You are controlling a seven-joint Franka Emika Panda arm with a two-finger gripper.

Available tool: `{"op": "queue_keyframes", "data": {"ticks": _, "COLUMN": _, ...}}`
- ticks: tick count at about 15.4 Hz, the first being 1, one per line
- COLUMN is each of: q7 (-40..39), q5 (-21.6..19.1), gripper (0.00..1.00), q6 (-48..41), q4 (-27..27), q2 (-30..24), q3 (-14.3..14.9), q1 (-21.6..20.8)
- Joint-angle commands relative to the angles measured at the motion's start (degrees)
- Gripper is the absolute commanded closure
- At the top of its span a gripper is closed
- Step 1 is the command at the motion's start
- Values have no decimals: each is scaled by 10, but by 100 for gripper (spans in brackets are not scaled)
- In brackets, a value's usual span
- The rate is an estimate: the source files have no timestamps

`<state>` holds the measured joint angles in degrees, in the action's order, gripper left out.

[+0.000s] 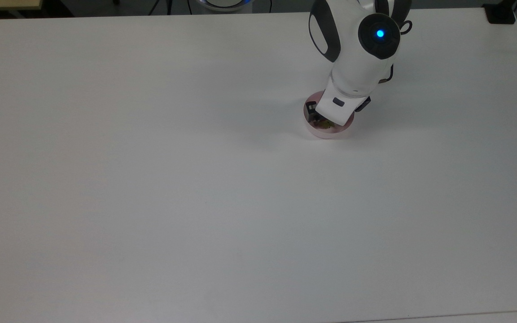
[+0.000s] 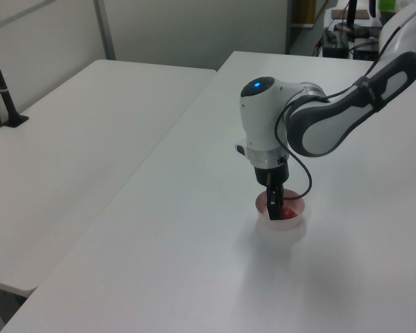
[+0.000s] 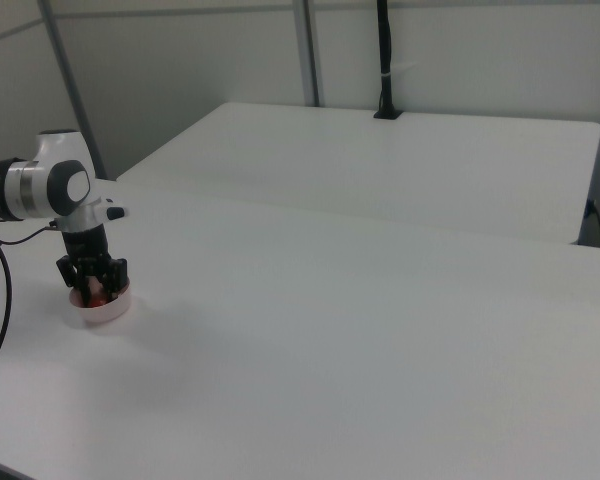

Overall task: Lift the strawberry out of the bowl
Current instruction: 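Close the gripper on the red strawberry inside the bowl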

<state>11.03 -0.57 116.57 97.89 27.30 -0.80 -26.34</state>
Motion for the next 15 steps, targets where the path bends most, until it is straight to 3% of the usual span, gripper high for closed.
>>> {"op": "queue_keyframes", "data": {"ticks": 1, "q7": -1, "q5": 14, "gripper": 52, "q6": 13, "q4": 5, "q2": -3, "q3": 10, "q1": -15}}
{"op": "queue_keyframes", "data": {"ticks": 5, "q7": -2, "q5": 17, "gripper": 90, "q6": 21, "q4": 5, "q2": -6, "q3": 10, "q1": -14}}
{"op": "queue_keyframes", "data": {"ticks": 9, "q7": -1, "q5": 14, "gripper": 90, "q6": 13, "q4": 1, "q2": -25, "q3": 10, "q1": -9}}
{"op": "queue_keyframes", "data": {"ticks": 15, "q7": -16, "q5": 9, "gripper": 90, "q6": -72, "q4": -28, "q2": -123, "q3": 11, "q1": 31}}
